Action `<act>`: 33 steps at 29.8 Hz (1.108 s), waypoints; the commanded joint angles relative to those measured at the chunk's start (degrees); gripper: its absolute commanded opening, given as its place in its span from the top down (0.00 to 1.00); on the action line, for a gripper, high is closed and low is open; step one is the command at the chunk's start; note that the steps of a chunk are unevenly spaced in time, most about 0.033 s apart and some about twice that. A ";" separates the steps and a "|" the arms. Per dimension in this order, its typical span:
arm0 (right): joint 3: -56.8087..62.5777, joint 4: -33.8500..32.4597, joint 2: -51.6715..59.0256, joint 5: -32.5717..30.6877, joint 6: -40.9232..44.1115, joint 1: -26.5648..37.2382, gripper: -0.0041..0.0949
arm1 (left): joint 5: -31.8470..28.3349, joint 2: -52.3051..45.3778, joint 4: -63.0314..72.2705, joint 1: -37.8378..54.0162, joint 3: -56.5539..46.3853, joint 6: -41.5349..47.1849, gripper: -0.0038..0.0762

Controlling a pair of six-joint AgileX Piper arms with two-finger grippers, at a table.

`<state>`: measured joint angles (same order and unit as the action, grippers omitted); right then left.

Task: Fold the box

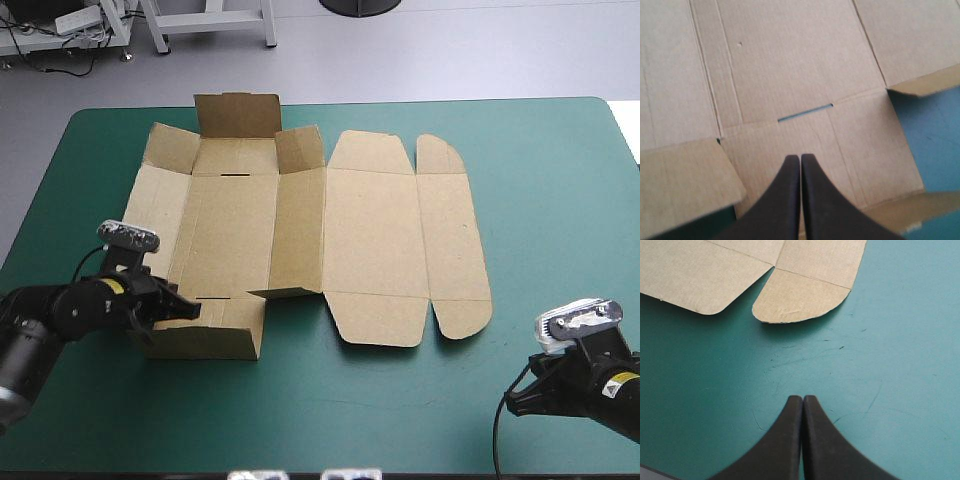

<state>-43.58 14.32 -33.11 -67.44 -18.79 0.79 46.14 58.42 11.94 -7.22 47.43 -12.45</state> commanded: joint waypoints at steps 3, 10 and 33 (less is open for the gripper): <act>-1.40 1.01 -0.48 2.81 -0.44 -0.16 0.98 | -3.25 8.73 1.24 0.10 11.63 -1.92 0.96; -1.40 1.01 -0.48 2.81 -0.44 -0.16 0.98 | 3.34 21.21 1.24 0.15 27.82 -5.38 0.96; -1.40 2.33 -0.48 2.71 -2.21 -0.16 0.98 | 25.02 32.28 32.36 30.83 40.99 -24.08 0.93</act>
<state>-43.58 15.63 -33.11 -67.44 -19.69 0.79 68.07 92.04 34.98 18.85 86.55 -32.91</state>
